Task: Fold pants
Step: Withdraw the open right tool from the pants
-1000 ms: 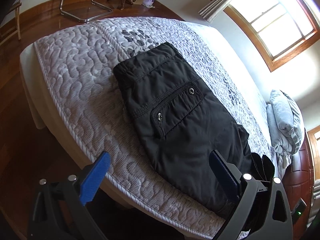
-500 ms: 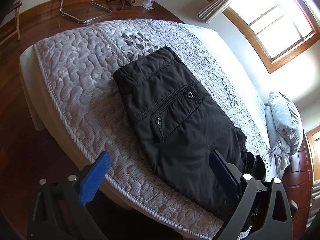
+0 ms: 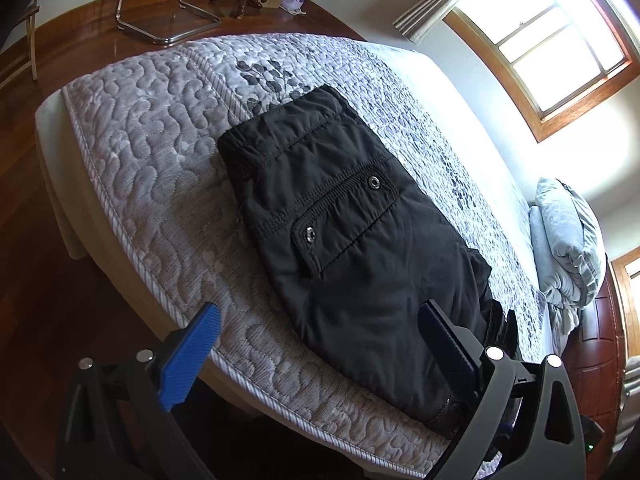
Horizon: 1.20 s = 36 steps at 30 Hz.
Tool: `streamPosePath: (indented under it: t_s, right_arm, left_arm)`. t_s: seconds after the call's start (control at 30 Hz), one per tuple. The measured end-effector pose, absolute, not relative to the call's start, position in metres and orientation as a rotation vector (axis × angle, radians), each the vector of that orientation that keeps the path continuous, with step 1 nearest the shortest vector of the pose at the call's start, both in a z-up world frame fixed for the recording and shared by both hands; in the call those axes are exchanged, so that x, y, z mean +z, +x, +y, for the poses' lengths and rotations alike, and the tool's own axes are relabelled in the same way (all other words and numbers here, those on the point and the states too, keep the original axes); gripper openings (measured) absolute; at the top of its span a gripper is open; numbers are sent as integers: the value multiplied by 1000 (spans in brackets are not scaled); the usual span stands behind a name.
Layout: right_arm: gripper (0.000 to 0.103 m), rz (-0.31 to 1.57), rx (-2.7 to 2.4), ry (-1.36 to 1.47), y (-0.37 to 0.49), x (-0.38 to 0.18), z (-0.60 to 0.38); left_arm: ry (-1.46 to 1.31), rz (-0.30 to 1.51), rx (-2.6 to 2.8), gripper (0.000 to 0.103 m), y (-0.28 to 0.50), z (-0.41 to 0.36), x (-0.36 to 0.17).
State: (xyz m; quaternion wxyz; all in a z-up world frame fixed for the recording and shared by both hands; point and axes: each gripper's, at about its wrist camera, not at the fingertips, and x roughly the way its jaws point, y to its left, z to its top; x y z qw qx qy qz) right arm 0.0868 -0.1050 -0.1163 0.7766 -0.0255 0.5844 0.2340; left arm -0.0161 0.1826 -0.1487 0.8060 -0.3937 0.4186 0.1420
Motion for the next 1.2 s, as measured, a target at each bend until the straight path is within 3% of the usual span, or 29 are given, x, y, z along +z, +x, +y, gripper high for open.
streamPosePath:
  t_s: [0.17, 0.23, 0.3, 0.43, 0.47, 0.7, 1.03, 1.07, 1.17, 1.2]
  right_arm:
    - [64, 1271, 507, -98, 97, -125, -92]
    - [54, 1289, 490, -125, 101, -133, -90]
    - [34, 1316, 470, -129, 104, -142, -91]
    - [21, 1331, 481, -83, 105, -146, -98]
    - [9, 1322, 492, -83, 104, -143, -97]
    - [9, 1270, 575, -98, 102, -121, -79]
    - [13, 1343, 568, -89, 102, -156, -72]
    - [17, 1346, 577, -88, 101, -155, -73]
    - [43, 1349, 610, -37, 102, -146, -79]
    - [43, 1331, 607, -23, 101, -140, -82]
  left_arm:
    - [-836, 899, 287, 99, -13, 176, -147]
    - [-829, 904, 284, 99, -12, 174, -147]
    - [-832, 906, 283, 99, -12, 174, -147]
    - [-835, 908, 283, 99, -12, 176, -148]
    - [-835, 908, 285, 99, -12, 177, -149]
    - [-846, 912, 280, 99, -12, 176, -152]
    - [-848, 926, 277, 99, -8, 174, -153]
    - [-847, 928, 279, 99, -7, 175, -154]
    - [-848, 934, 283, 99, -6, 177, -155]
    - [-852, 935, 284, 99, -6, 179, -155]
